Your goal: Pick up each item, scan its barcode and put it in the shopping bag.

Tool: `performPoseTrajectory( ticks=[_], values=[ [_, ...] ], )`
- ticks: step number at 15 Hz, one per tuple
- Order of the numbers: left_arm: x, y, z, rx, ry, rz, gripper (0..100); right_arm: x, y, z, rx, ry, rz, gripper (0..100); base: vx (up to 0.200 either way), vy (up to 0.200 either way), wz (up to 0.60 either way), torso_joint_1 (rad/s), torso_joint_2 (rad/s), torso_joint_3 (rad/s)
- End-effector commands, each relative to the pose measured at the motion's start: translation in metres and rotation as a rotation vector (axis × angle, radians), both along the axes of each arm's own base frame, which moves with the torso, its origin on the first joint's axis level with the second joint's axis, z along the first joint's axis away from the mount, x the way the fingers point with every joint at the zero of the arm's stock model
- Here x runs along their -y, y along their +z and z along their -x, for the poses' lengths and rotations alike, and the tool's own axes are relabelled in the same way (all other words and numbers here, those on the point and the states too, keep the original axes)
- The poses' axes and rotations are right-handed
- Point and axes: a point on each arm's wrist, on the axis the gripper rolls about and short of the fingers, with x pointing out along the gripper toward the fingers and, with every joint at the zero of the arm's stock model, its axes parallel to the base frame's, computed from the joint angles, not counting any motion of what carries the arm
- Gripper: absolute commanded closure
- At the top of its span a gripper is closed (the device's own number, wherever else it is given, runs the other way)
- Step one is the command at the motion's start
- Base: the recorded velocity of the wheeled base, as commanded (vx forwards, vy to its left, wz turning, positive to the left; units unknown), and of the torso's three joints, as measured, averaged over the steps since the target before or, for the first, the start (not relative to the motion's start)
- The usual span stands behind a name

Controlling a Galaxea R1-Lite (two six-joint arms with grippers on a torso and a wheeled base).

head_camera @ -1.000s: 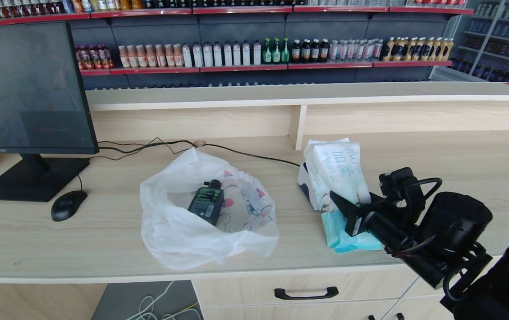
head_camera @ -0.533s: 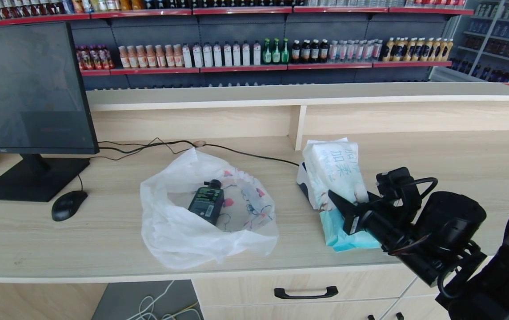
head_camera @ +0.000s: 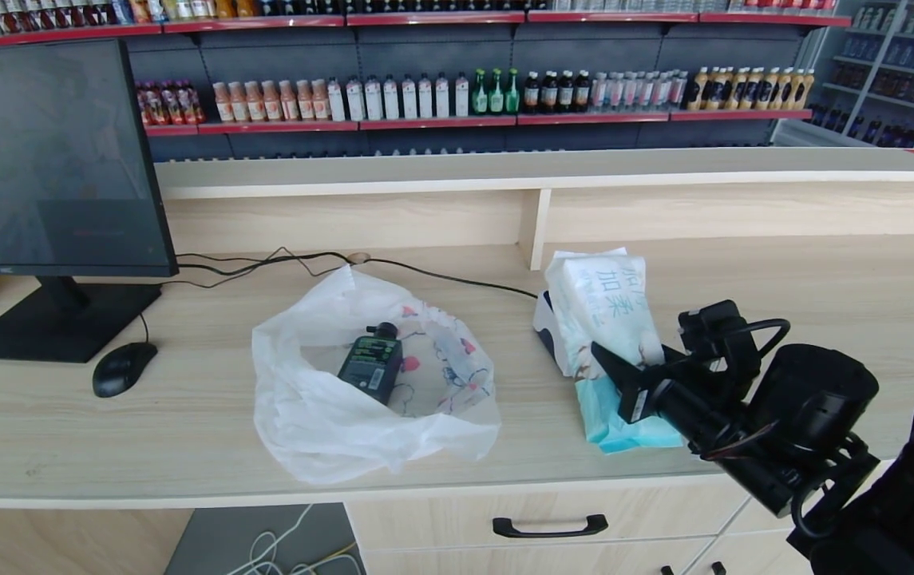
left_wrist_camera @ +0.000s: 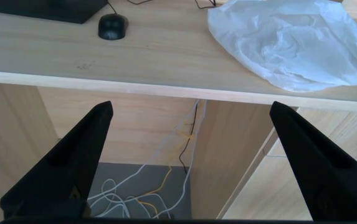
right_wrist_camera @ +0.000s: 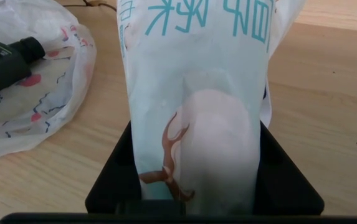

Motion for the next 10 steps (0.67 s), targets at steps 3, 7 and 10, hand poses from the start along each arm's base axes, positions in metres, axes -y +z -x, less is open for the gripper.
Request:
performPoseTrajectory(
  ticks=[3,7,10],
  values=[
    [0.0,0.0,0.0,0.001,0.0,0.0,0,0.004,0.019,0.009,0.061,0.0,-0.026,100,0.0,0.0,0.0,0.0,0.0,0.0],
    [0.0,0.0,0.0,0.001,0.0,0.0,0,0.008,0.04,0.017,0.131,0.0,-0.052,100,0.0,0.0,0.0,0.0,0.0,0.0],
    [0.0,0.0,0.0,0.0,0.001,0.002,0,0.011,0.054,0.024,0.185,0.005,-0.057,100,0.0,0.0,0.0,0.0,0.0,0.0]
  ],
)
